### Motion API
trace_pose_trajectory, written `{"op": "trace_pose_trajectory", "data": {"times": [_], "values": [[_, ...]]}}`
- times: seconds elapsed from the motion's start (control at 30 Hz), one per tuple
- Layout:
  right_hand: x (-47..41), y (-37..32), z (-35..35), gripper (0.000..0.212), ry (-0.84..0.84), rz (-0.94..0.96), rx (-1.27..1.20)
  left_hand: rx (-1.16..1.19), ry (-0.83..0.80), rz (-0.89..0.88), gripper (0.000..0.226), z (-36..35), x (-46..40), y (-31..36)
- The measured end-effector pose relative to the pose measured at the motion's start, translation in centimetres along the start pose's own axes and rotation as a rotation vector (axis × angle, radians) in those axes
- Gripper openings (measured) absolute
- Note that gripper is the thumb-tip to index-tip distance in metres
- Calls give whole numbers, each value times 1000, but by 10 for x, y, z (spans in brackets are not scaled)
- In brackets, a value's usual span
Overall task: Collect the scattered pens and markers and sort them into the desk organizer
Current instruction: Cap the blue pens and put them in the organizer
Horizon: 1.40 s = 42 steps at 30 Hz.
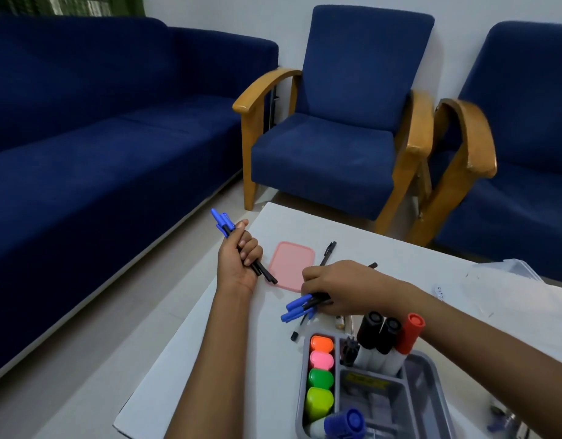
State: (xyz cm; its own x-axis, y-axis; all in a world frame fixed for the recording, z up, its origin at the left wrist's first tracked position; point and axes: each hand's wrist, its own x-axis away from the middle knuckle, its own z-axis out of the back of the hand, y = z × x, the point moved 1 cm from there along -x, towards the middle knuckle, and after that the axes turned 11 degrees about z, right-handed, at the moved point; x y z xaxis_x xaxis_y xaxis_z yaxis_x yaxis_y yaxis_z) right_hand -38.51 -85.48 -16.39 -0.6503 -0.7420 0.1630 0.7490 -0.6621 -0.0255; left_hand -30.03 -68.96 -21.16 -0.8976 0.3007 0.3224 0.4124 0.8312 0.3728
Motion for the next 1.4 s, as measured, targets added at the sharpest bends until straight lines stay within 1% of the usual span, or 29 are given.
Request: {"op": "trace_pose_trajectory", "data": {"times": [0.17, 0.23, 0.27, 0.3, 0.37, 0.47, 0.57, 0.63, 0.7, 0.77, 0.83, 0.87, 0.9, 0.97, 1.0, 1.03, 1.07, 1.13, 1.27, 1.33, 1.4], "values": [[10, -1, -19, 22, 67, 35, 60, -2, 5, -4, 8, -1, 1, 0], [14, -1, -22, 22, 137, 32, 44, 3, 5, -3, 8, 0, 0, 1], [15, 0, -20, 22, 202, 22, 18, 7, 4, -4, 8, 0, 0, 1], [16, 1, -15, 23, 303, 2, -13, 9, 3, -5, 8, 0, -1, 1], [18, 4, 0, 21, 557, -113, -95, 9, 3, -11, 9, 0, -1, 2], [18, 7, 22, 9, 867, -303, -322, 8, 6, -15, 8, 1, -2, 1], [14, 12, 31, 11, 1104, -458, -739, 8, 23, -18, 8, 2, -1, 2], [12, 23, 26, 12, 1184, -643, -966, 13, 23, -20, 8, 2, -1, 2], [11, 37, 16, 11, 1216, -819, -1152, 19, 18, -19, 8, 1, -1, 2], [8, 50, 9, 14, 1254, -925, -1309, 20, 17, -20, 8, 1, -1, 3], [4, 63, 4, 16, 1231, -997, -1372, 15, 18, -22, 8, 1, -1, 3], [1, 68, 2, 18, 1159, -1027, -1357, 12, 18, -24, 8, 1, -1, 4], [-2, 74, -1, 21, 1040, -1051, -1303, 9, 16, -24, 8, 1, -1, 4], [-8, 82, -6, 26, 695, -1069, -1123, 9, 15, -27, 9, 1, -1, 4], [-9, 84, -8, 32, 523, -1069, -1012, 12, 13, -27, 9, 1, -1, 4], [-12, 85, -10, 38, 391, -1064, -898, 15, 11, -28, 10, 1, -1, 4], [-14, 86, -10, 42, 312, -1058, -802, 16, 12, -29, 10, 0, -1, 4], [-21, 84, -9, 47, 266, -1042, -707, 17, 21, -33, 9, 1, 0, 4], [-26, 79, -6, 46, 207, -1065, -701, 14, 27, -29, 9, 2, -1, 3], [-27, 77, -5, 41, 227, -1083, -747, 14, 26, -27, 9, 2, -2, 3], [-27, 74, -6, 33, 314, -1099, -824, 10, 24, -22, 9, 1, -2, 2]]}}
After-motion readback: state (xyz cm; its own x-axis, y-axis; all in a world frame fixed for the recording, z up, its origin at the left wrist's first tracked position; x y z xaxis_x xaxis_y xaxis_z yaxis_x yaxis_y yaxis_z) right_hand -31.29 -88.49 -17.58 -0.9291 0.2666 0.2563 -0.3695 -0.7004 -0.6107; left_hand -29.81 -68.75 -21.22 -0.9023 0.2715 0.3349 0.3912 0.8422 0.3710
